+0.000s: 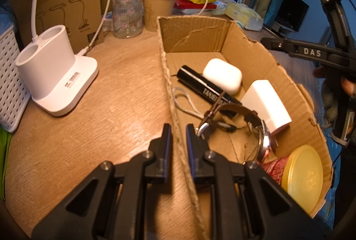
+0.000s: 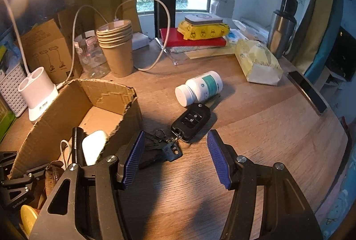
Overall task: Organize rigid objects
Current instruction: 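Move the right gripper back to the black car key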
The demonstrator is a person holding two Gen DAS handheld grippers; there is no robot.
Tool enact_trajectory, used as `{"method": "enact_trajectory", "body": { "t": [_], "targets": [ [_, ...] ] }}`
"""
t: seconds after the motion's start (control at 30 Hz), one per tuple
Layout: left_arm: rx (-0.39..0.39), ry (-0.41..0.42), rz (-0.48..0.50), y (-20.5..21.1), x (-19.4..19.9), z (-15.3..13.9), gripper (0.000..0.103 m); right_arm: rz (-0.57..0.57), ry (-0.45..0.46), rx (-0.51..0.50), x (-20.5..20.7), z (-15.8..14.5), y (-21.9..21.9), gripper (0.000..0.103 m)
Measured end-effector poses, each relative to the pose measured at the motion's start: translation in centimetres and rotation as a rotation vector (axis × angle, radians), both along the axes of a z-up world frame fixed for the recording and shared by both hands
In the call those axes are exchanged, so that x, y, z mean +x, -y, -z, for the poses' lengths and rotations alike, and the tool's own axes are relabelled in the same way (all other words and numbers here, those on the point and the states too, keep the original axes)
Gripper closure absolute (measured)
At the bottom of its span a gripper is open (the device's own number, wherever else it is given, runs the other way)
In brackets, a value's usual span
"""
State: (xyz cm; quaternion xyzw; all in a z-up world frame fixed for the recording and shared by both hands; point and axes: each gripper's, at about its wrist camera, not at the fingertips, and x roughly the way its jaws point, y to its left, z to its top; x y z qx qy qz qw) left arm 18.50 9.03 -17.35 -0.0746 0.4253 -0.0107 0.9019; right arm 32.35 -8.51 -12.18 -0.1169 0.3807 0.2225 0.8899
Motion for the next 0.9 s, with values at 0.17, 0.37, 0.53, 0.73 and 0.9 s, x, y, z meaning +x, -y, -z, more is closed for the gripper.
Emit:
{"method": "enact_trajectory", "body": {
  "t": [0.17,0.37,0.53,0.73,0.9],
  "targets": [
    [0.0,0.0,0.0,0.0,0.0,0.0,0.088,0.017,-0.018,0.007,1.0,0.8,0.2,0.042],
    [0.0,0.0,0.0,-0.1,0.0,0.0,0.088,0.032,-0.038,0.002,2.0,1.8,0.3,0.042],
    [0.0,0.0,0.0,0.0,0.0,0.0,0.088,0.029,-0.047,-0.004,2.4,2.4,0.0,0.042],
    [0.0,0.0,0.0,0.0,0.0,0.0,0.088,0.03,-0.055,-0.01,2.9,2.8,-0.4,0.042],
    [0.0,0.0,0.0,0.0,0.0,0.0,0.088,0.026,-0.059,-0.019,3.4,3.2,-0.7,0.042]
  ]
}}
